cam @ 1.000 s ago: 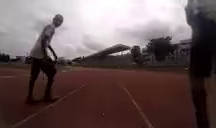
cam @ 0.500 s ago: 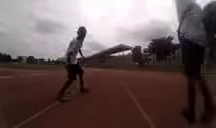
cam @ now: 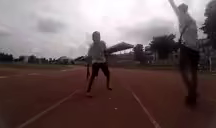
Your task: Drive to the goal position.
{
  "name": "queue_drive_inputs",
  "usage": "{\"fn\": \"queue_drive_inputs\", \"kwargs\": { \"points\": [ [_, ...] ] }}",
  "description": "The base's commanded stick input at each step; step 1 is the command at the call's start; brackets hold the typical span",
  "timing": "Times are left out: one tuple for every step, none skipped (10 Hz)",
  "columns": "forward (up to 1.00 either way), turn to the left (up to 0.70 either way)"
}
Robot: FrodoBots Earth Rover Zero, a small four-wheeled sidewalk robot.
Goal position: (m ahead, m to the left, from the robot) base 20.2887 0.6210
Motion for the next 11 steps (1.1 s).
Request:
{"fn": "queue_drive_inputs", "kwargs": {
  "points": [
    [0.7,0.0],
    [0.7,0.0],
    [0.7,0.0],
    [0.7,0.0],
    [0.7,0.0],
    [0.7,0.0],
    [0.7,0.0],
    [0.7,0.0],
    [0.7,0.0],
    [0.7,0.0],
    [0.7,0.0]
  ]
}}
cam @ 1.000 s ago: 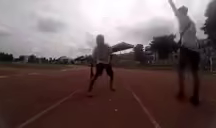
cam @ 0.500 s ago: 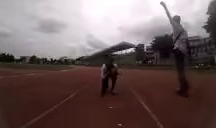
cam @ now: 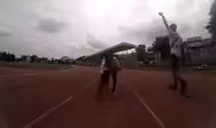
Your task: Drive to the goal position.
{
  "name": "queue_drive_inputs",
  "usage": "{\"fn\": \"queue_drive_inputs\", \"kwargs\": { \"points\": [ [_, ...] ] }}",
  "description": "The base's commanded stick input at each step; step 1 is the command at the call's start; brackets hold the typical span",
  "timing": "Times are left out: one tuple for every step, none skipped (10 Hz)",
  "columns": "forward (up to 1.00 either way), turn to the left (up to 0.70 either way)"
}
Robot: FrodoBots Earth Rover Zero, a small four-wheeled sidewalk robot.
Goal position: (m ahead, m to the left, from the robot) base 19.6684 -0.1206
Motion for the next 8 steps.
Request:
{"fn": "queue_drive_inputs", "kwargs": {
  "points": [
    [0.7,0.08],
    [0.7,0.3],
    [0.7,0.35],
    [0.7,0.35],
    [0.7,0.35],
    [0.7,0.35],
    [0.7,0.35],
    [0.7,0.35]
  ]
}}
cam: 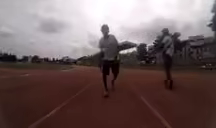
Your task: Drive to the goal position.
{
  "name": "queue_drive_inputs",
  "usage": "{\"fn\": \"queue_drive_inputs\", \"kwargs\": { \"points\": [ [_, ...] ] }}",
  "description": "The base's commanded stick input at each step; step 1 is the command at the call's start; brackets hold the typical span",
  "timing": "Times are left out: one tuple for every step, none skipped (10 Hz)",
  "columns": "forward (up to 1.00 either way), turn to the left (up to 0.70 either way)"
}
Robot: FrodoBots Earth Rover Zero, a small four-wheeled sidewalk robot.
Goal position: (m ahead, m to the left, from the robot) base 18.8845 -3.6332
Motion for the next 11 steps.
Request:
{"fn": "queue_drive_inputs", "kwargs": {
  "points": [
    [0.7,0.35],
    [0.7,0.35],
    [0.7,0.35],
    [0.7,0.35],
    [0.7,0.35],
    [0.7,0.0],
    [0.7,0.0],
    [0.7,0.0],
    [0.7,0.0],
    [0.7,0.0],
    [0.7,0.0]
  ]
}}
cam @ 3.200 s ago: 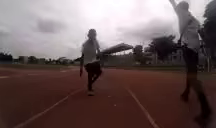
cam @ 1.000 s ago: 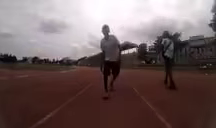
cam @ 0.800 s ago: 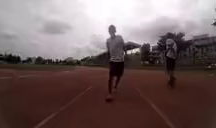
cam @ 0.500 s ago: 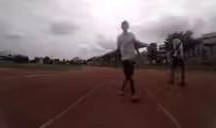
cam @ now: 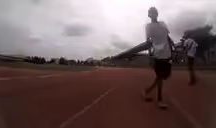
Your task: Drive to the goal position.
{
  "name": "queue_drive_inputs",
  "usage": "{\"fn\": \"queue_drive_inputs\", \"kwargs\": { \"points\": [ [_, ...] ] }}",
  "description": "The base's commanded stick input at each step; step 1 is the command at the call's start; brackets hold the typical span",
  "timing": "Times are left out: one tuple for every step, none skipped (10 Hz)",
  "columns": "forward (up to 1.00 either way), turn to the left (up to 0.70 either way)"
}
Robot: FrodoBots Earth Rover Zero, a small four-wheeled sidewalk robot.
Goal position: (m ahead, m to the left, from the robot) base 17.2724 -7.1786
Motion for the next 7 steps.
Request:
{"fn": "queue_drive_inputs", "kwargs": {
  "points": [
    [0.7,0.0],
    [0.7,0.0],
    [0.7,-0.35],
    [0.7,-0.35],
    [0.7,-0.35],
    [0.7,-0.35],
    [0.7,-0.35]
  ]
}}
